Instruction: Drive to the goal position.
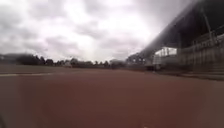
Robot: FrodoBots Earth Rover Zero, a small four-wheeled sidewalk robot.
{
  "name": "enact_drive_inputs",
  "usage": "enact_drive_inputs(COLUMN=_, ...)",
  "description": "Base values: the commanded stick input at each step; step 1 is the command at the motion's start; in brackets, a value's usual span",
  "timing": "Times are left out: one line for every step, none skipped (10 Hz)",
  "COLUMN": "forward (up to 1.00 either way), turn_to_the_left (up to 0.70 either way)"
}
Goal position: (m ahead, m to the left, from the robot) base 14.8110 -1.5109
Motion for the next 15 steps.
enact_drive_inputs(forward=0.70, turn_to_the_left=0.00)
enact_drive_inputs(forward=0.70, turn_to_the_left=0.00)
enact_drive_inputs(forward=0.70, turn_to_the_left=0.00)
enact_drive_inputs(forward=0.70, turn_to_the_left=0.00)
enact_drive_inputs(forward=0.70, turn_to_the_left=0.00)
enact_drive_inputs(forward=0.70, turn_to_the_left=0.00)
enact_drive_inputs(forward=0.70, turn_to_the_left=0.00)
enact_drive_inputs(forward=0.70, turn_to_the_left=0.00)
enact_drive_inputs(forward=0.70, turn_to_the_left=0.00)
enact_drive_inputs(forward=0.70, turn_to_the_left=0.00)
enact_drive_inputs(forward=0.70, turn_to_the_left=0.00)
enact_drive_inputs(forward=0.70, turn_to_the_left=0.00)
enact_drive_inputs(forward=0.70, turn_to_the_left=0.00)
enact_drive_inputs(forward=0.70, turn_to_the_left=0.00)
enact_drive_inputs(forward=0.70, turn_to_the_left=-0.35)
